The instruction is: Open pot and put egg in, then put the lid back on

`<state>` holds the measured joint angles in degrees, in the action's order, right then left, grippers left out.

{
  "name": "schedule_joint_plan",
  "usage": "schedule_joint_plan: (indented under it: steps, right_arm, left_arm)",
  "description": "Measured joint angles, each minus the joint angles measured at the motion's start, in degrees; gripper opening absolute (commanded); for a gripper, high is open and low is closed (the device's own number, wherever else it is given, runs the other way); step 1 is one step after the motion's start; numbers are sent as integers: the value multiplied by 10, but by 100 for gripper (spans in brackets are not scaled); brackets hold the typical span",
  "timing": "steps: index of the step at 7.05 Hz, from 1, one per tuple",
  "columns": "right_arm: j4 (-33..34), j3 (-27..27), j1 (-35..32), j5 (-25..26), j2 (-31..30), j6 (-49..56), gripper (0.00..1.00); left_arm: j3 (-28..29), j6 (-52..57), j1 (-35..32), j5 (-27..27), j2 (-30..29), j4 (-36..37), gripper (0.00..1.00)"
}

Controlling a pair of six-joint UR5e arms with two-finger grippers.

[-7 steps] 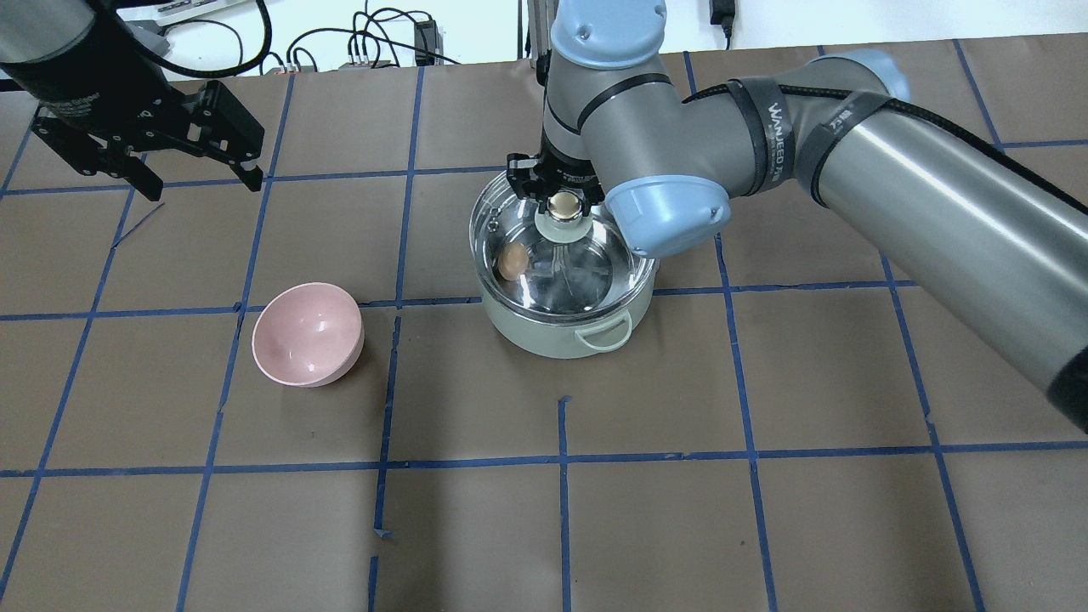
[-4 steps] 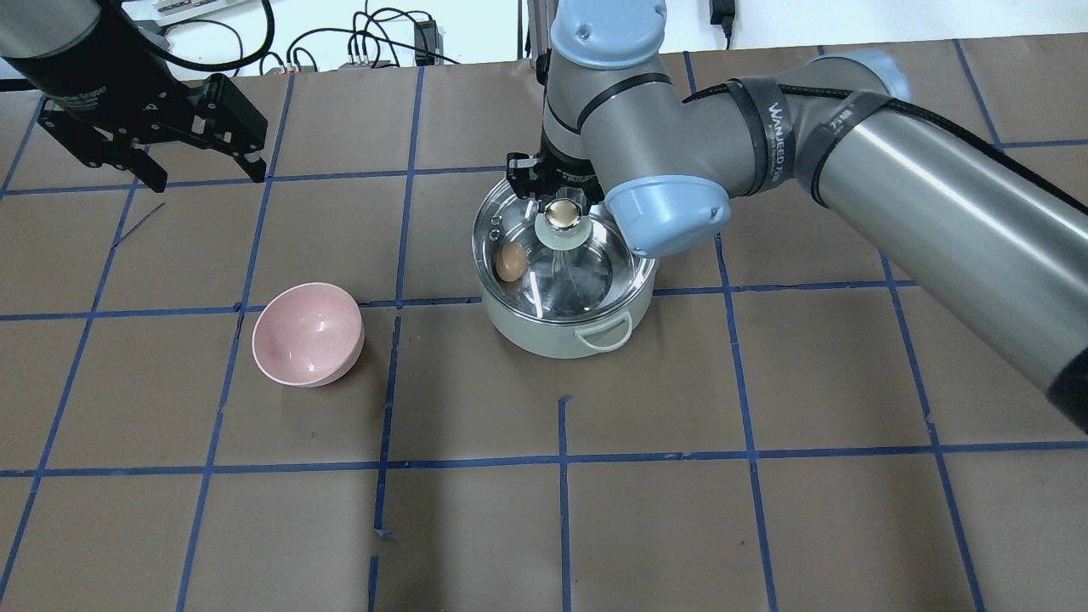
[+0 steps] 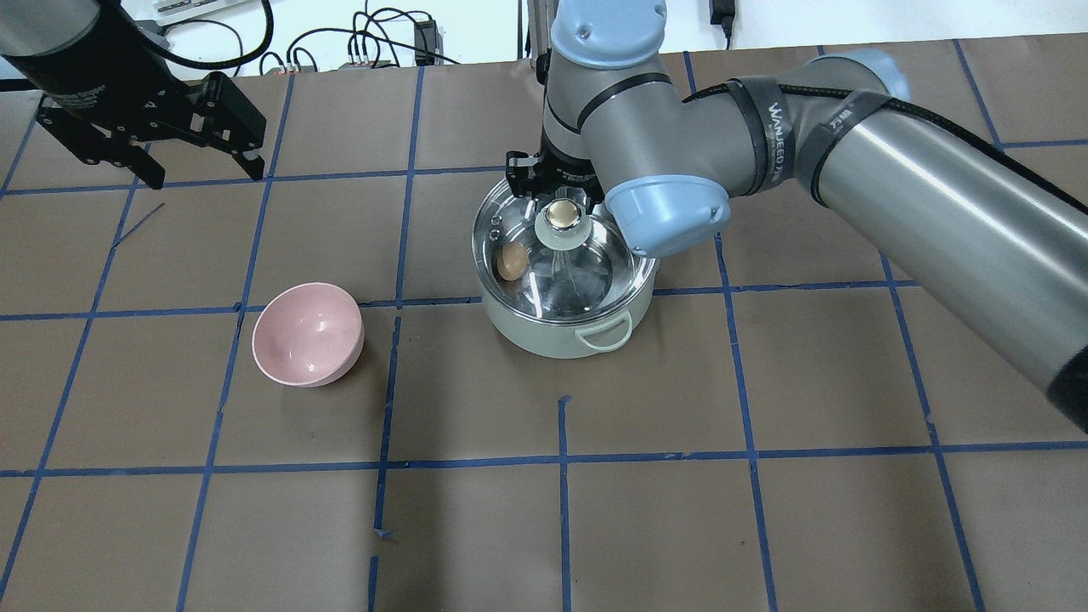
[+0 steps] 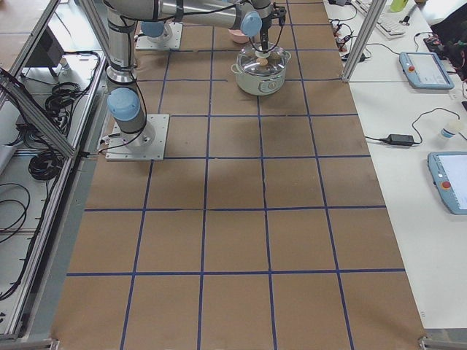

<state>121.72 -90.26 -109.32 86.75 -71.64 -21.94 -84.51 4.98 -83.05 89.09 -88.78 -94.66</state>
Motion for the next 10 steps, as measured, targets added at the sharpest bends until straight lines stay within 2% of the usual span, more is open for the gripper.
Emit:
schedule_joint_plan:
  steps: [3,6,9,10]
  right_arm:
    - [1,5,20,-1,-17,5,70]
    - [-12,3,73,0,-71,9,74]
    - [-110,-2,143,2,-146,72,83]
    - [-134,-3,158,8,-155,97,89]
  left_arm:
    - [1,1,0,1,0,0,100]
    - [-2,1,1,1,1,-4,100]
    - [-2,1,1,2,2,-7,100]
    - [-1,1,1,2,2,-7,100]
